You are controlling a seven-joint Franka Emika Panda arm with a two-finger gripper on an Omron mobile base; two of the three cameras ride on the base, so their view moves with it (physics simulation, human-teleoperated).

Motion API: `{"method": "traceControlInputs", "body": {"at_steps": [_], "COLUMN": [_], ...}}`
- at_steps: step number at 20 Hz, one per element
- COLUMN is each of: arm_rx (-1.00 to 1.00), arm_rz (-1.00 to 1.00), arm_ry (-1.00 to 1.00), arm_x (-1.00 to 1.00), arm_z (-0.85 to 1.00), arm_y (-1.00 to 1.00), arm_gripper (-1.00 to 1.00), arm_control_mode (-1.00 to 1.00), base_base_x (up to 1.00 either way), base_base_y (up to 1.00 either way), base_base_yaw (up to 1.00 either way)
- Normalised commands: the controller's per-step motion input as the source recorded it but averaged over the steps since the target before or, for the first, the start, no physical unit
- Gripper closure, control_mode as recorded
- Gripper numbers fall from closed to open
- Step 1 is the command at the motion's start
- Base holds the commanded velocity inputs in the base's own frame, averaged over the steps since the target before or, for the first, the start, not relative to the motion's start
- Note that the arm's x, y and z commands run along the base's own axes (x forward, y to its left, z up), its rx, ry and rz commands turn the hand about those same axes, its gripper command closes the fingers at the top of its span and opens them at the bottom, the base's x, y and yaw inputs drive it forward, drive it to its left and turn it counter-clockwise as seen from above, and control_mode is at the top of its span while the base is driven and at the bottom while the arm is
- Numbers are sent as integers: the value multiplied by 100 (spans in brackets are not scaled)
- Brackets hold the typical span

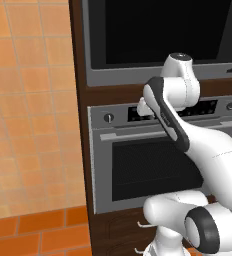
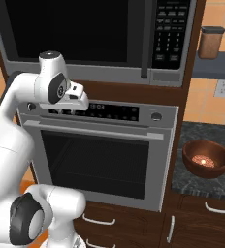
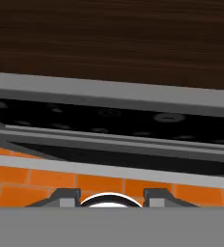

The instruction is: Open the microwave, place the bowl with waffle inside the microwave, then close the microwave door and turn it on.

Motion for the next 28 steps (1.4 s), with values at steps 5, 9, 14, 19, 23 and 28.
{"method": "traceControlInputs", "body": {"at_steps": [5, 9, 14, 19, 23, 28], "arm_rx": [0, 0, 0, -4, -8, -8], "arm_rz": [0, 0, 0, -1, 0, 0], "arm_ry": [-10, -20, -22, -31, -40, -39], "arm_x": [-19, -50, -53, -44, -34, -29], "arm_z": [20, 52, 59, 58, 59, 51], "arm_y": [-20, -51, -72, -76, -73, -61], "arm_gripper": [-100, -100, -100, -100, -100, -100], "arm_control_mode": [-100, -100, -100, -100, -100, -100], "base_base_x": [0, 0, 0, 0, 0, 0], "base_base_y": [0, 0, 0, 0, 0, 0], "base_base_yaw": [0, 0, 0, 0, 0, 0]}}
